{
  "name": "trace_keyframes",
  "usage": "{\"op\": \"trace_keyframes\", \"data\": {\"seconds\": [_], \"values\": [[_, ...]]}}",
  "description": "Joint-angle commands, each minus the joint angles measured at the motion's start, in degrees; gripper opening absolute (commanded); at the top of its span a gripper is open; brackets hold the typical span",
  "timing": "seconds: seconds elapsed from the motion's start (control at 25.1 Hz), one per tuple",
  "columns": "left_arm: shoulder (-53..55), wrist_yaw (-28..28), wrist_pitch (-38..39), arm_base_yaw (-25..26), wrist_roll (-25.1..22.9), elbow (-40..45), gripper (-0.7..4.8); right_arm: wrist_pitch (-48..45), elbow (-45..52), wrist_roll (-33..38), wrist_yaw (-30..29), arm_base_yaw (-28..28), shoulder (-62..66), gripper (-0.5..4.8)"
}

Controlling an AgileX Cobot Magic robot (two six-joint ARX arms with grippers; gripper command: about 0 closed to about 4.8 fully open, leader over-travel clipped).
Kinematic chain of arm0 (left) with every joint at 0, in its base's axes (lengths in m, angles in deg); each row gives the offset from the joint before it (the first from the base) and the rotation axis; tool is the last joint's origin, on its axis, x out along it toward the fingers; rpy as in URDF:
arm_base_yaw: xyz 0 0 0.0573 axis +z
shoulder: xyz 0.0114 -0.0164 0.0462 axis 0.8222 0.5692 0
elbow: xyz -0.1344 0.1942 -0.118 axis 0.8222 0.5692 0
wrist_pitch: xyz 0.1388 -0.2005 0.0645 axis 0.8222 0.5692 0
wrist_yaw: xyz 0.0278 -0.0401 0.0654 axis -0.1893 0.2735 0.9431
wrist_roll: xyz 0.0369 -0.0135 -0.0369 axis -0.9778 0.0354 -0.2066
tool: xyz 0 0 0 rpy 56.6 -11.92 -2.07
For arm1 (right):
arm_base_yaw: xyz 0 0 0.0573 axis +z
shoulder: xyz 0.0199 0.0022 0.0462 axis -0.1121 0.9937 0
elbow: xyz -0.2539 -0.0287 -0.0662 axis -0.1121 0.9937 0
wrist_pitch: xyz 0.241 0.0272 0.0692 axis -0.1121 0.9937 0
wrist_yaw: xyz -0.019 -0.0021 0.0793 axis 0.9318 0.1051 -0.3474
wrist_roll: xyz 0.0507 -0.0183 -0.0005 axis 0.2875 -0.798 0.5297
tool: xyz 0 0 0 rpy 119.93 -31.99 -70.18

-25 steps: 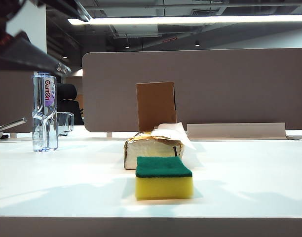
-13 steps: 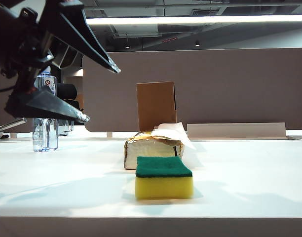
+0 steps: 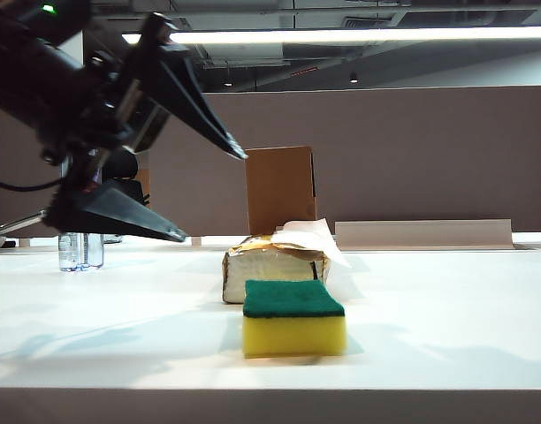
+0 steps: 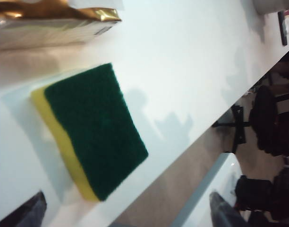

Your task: Move the sponge from right to left to wipe the table, avoiding obstacles on the table, and finally reaching the bottle of mineral water.

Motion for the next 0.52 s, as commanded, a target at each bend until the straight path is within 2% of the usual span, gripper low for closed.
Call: {"op": "trace_keyframes", "data": {"seconds": [0.04, 0.24, 0.52], "values": [[2.9, 2.8, 1.5, -1.9, -0.3, -2.5, 4.79, -0.4, -0.2, 0.2, -0.3, 0.1, -0.2, 3.22], [7.4, 8.1, 4.3, -3.8, -0.4, -5.2, 4.79, -0.2, -0.2, 0.2, -0.5, 0.1, -0.4, 3.05], [9.6, 8.4, 4.7, -5.0, -0.1, -7.1, 4.79, -0.3, -0.2, 0.2, -1.2, 1.1, -0.6, 3.05]]}}
